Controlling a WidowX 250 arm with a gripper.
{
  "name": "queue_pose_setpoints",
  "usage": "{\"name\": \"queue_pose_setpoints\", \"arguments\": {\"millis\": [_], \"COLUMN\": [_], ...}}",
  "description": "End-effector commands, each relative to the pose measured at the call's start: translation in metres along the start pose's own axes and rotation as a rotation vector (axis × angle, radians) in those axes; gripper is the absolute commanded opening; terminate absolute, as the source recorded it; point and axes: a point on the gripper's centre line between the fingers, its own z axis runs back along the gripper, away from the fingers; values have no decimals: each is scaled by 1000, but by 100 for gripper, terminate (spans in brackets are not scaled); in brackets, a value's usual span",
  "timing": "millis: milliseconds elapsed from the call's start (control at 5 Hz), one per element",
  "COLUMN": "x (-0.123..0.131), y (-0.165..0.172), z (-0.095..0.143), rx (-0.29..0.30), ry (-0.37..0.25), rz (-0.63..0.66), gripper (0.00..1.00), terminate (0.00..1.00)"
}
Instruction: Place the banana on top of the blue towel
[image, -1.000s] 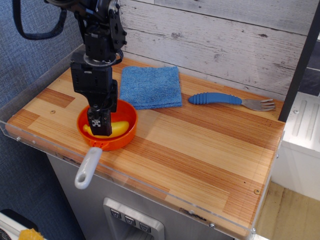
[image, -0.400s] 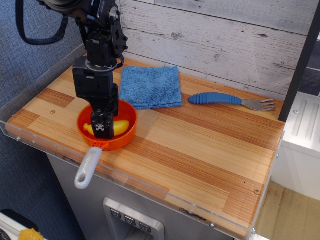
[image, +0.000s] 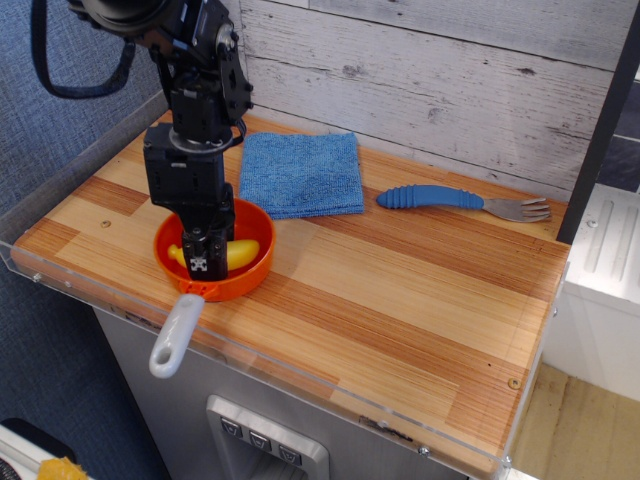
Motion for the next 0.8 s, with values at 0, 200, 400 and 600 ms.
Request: {"name": "queue_pose_setpoints", "arguments": {"millis": [0,200,400,600], "x": [4,11,17,16], "y": [2,7,9,4], "z": [11,33,53,74], "rx": [-38,-64,-99,-134], "ry": [24,53,90,136], "rz": [23,38,50,57], "gripper": [0,0,0,0], "terminate": [0,0,0,0]}}
